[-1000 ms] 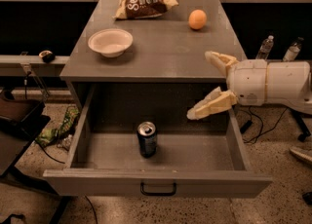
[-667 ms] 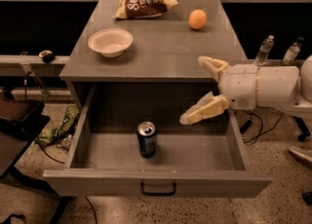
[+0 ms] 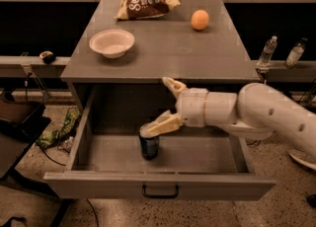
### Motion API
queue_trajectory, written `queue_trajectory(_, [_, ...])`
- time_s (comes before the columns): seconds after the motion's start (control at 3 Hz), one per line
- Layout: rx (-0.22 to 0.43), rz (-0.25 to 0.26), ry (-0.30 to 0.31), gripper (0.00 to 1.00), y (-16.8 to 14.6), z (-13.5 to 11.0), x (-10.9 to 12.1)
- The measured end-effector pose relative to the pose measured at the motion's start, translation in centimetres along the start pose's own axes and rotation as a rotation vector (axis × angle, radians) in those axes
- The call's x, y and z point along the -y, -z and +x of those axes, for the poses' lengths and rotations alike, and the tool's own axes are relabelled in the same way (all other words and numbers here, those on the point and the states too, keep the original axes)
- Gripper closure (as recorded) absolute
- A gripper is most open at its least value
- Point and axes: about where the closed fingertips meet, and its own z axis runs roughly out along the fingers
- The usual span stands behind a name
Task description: Pick pepsi can from top drawer and place on counter
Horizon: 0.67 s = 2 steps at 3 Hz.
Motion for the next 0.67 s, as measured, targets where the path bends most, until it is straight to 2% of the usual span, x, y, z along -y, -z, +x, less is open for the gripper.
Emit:
queue_trajectory(0.33, [0.004,-0.012,0.009,0.00,-4.4,2.2,-1.0])
queue_trajectory(0.67, [-0.046,-0.029,0.008,0.00,-7.2,6.4,-2.6])
